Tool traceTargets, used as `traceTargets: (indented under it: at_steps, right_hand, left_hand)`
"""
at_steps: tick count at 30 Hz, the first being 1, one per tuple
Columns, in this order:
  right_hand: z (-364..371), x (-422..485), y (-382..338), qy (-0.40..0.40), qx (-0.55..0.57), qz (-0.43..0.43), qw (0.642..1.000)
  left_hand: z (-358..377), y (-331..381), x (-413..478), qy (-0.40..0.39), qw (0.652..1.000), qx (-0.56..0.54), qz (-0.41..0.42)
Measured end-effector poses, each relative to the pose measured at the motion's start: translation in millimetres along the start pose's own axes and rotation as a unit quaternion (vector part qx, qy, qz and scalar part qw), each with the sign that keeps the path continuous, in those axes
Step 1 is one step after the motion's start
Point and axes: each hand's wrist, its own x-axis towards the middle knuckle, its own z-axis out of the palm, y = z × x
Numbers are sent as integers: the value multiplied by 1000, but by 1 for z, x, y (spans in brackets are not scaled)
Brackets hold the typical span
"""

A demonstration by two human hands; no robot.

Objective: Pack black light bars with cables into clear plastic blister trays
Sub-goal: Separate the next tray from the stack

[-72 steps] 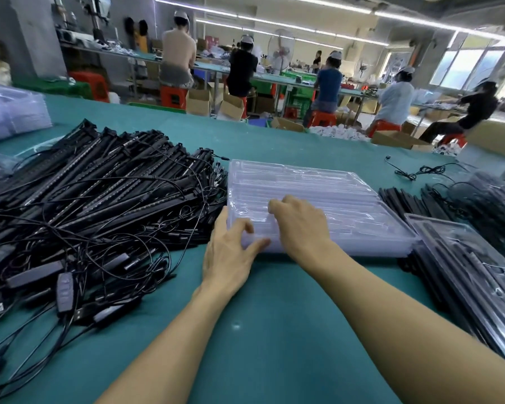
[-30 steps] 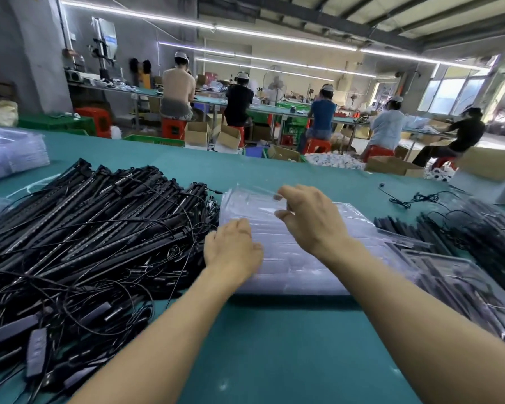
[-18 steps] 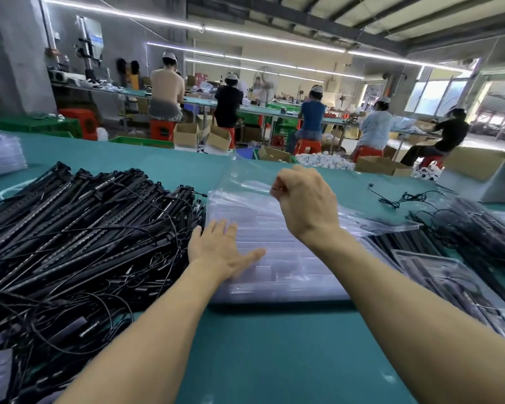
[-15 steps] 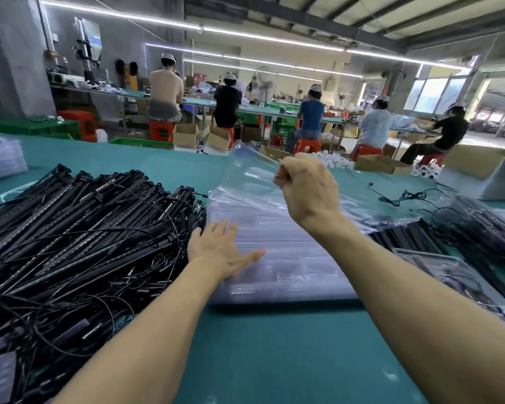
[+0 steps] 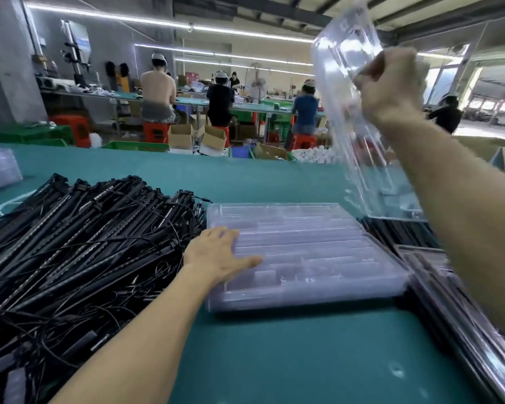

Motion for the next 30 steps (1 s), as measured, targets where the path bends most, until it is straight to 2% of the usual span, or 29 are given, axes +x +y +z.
traceTargets:
  at_steps: [2,5,6,8,9,10,11,12,14,15,16,17,20,22,24,26,27,29,30]
  right_hand:
    - [-16,9,-8,-47,-11,-56,997]
    - [-15,-35,-24,-123,-17,-149,981]
    - [-12,-55,-30,-133,-17,-172,976]
    - [-2,-95,-35,-142,-48,-211,966]
    - [2,-116,-36,-140,-75,-235,959]
    - [4,-137,-36,-134,-101,-259,951]
    - [3,-159,-38,-130,-112,-272,947]
    - [0,-180,-39,-139,-112,-273,945]
    - [-12,-218,-38,-171,-98,-272,942]
    - [-20,-235,-37,-188,-98,-275,938]
    - [-27,-250,-36,-200,-100,-283,933]
    - [-35,-266,-36,-213,-96,-295,927]
    - [-53,-312,-40,-264,-51,-353,896]
    - [-63,-331,-40,-322,-37,-363,874]
    - [-69,-335,-33,-380,27,-293,877]
    - [-74,-323,-15,-407,79,-165,895]
    - [-76,-314,-2,-385,84,-103,913]
    - [-77,-295,34,-320,10,-11,947]
    - [-77,-285,52,-308,-52,25,950]
  left_hand:
    - [-2,2,-3,-31,999,12,8]
    - [2,9,-15,-42,999,-10,-19]
    - [4,11,-22,-15,999,-15,-38]
    - [6,15,-35,93,993,-58,-55]
    - [4,18,-42,163,975,-139,-58]
    - [-2,20,-50,220,938,-258,-67]
    - [-10,21,-58,253,877,-398,-87]
    - [-19,19,-68,256,790,-544,-117]
    - [-36,4,-90,187,598,-760,-172]
    - [-40,-10,-102,134,536,-813,-183]
    - [-41,-24,-113,81,513,-835,-179]
    - [-41,-39,-124,29,524,-834,-173]
    - [-35,-63,-156,-96,618,-762,-168]
    - [-24,-69,-169,-72,660,-724,-186]
    - [-16,-75,-184,-31,704,-679,-208]
    - [-10,-82,-199,-33,715,-665,-215]
    - [-8,-86,-206,-41,723,-655,-213]
    - [-4,-88,-215,-58,757,-618,-203]
    - [-2,-89,-217,-60,769,-604,-199]
